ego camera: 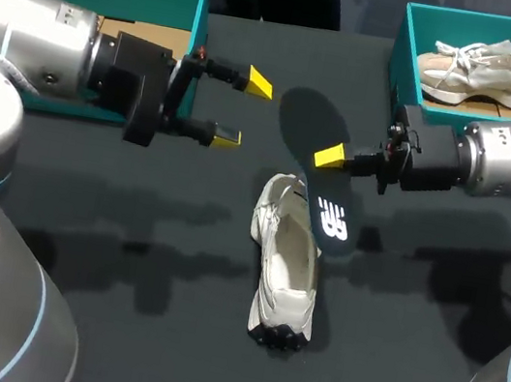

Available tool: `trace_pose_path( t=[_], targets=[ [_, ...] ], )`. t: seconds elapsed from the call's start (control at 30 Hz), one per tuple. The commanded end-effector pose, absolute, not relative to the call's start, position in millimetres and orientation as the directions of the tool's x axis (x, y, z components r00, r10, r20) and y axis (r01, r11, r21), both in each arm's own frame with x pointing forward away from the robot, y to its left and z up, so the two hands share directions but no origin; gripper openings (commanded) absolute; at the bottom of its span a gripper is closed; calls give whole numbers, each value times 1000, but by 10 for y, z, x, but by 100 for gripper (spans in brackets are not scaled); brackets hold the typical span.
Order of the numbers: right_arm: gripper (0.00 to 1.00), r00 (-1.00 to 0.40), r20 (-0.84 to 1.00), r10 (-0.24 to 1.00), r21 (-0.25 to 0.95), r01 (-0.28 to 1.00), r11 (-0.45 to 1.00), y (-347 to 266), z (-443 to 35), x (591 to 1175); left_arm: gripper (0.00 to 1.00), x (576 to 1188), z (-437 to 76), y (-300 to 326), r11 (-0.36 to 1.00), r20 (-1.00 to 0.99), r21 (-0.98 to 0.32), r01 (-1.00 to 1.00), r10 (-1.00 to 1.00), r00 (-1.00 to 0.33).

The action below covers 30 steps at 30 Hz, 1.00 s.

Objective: Take the shoe out of the shoebox, open the shoe tongue, remove and reinsert the insole, then place the shoe into the shoebox

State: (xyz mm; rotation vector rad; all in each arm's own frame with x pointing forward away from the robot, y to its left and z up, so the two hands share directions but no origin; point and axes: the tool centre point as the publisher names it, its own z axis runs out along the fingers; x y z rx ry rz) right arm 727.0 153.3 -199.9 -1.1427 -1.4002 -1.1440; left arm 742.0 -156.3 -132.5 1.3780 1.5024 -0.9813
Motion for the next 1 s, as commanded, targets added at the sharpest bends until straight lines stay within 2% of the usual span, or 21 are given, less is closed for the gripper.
trace_pose_path(
  t=[0.03,0.37,1.0],
  targets=[
    [0,-99,991,90,87,989,120,1543,-1998,7262,100,7647,-1151,-1597,56,-903,-29,998,427,-50],
    [0,-99,991,90,87,989,120,1543,-1998,7262,100,7933,-900,-1573,18,-755,-132,991,646,-112],
    [0,-99,991,90,87,989,120,1543,-1998,7262,100,8188,-680,-1762,4,-388,-134,991,920,-56]
  ],
)
